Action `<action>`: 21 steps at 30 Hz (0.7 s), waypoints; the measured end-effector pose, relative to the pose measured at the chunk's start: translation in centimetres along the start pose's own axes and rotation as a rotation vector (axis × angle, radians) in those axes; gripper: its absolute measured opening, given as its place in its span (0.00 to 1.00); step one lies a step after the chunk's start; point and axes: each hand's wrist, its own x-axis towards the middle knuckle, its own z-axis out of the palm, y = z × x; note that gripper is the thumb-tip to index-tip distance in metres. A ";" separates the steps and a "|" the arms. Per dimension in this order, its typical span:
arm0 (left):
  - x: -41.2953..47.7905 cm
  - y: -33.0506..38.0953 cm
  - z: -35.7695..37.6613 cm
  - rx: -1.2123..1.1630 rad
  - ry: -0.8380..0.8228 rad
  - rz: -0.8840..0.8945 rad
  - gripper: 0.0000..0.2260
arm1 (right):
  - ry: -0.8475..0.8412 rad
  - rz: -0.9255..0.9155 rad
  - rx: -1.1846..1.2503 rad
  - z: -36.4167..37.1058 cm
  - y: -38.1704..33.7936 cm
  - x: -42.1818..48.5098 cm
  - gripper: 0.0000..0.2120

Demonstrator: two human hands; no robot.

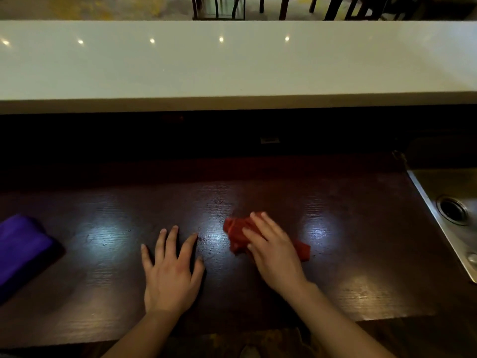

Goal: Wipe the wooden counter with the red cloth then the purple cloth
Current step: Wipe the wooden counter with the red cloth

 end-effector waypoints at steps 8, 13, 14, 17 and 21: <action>0.0 -0.1 0.3 0.013 0.021 0.006 0.25 | 0.074 0.681 1.252 -6.0 2.3 4.3 0.10; 0.1 -0.2 0.6 0.024 0.019 0.014 0.24 | 0.217 0.632 0.386 -6.7 6.6 3.5 0.16; 0.0 -0.2 0.6 0.027 0.021 0.014 0.24 | 0.293 0.528 0.244 -6.7 6.7 3.2 0.18; 0.1 -0.2 0.6 0.023 0.021 0.009 0.24 | 0.090 0.186 -0.097 -5.1 4.7 2.4 0.24; 0.1 -0.1 0.6 0.021 0.043 0.015 0.24 | -0.094 0.061 -0.273 -0.2 1.8 0.6 0.31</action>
